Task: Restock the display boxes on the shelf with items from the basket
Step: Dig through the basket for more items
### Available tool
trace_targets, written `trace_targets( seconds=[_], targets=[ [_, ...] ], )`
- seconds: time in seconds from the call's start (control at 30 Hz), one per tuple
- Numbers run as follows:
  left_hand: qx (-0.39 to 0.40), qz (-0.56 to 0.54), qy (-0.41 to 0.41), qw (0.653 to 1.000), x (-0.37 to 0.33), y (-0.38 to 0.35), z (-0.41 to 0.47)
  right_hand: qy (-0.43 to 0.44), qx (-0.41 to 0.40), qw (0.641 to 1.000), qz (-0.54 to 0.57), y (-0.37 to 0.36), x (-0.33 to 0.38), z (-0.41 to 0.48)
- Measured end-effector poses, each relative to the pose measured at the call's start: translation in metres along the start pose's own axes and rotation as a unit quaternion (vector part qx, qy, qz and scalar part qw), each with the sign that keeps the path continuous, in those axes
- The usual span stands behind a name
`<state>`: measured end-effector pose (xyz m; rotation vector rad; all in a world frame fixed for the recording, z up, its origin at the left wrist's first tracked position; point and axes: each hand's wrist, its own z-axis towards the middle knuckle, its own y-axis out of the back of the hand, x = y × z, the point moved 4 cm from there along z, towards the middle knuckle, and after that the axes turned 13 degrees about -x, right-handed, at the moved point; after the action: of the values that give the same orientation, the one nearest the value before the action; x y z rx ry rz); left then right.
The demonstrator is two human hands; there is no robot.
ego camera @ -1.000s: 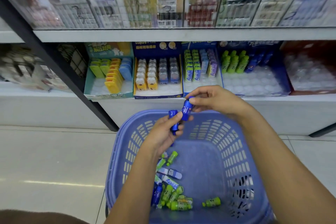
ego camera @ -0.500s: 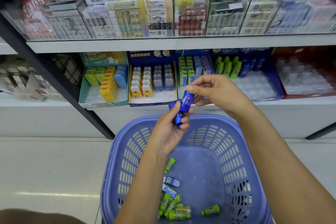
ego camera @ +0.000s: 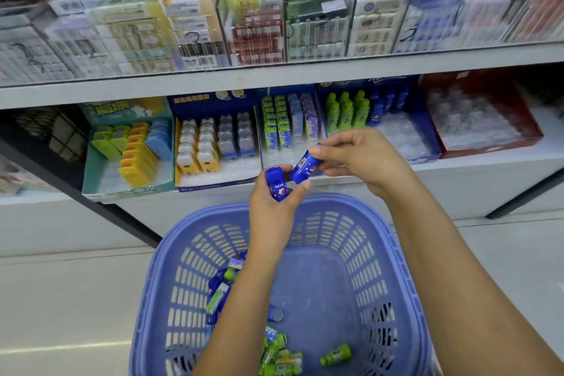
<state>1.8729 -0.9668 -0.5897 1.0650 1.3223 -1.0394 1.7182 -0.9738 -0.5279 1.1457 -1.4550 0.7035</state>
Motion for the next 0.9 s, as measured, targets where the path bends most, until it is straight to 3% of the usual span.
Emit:
trace_targets(
  seconds=[0.1,0.2,0.3,0.57,0.77,0.9],
  targets=[
    [0.029,-0.020,0.087,0.996,0.009,-0.004,0.000,0.067,-0.110,0.992,-0.018,0.029,0.005,0.018],
    [0.040,-0.059,0.168,0.983,0.012,-0.006,0.002,0.162,-0.275,0.937,-0.146,0.078,0.012,0.046],
    [0.039,-0.142,0.267,0.952,0.010,-0.012,0.004,0.193,-0.339,0.891,-0.231,0.110,0.010,0.079],
    [0.111,-0.198,0.293,0.929,0.003,-0.018,-0.006,0.172,-0.272,0.880,-0.350,0.123,0.001,0.139],
    [0.118,-0.184,0.310,0.925,0.007,-0.028,-0.010,0.177,-0.203,0.886,-0.378,0.121,0.006,0.143],
    [0.122,-0.187,0.314,0.923,0.010,-0.030,-0.008,0.175,-0.212,0.883,-0.380,0.123,0.002,0.147]
  ],
)
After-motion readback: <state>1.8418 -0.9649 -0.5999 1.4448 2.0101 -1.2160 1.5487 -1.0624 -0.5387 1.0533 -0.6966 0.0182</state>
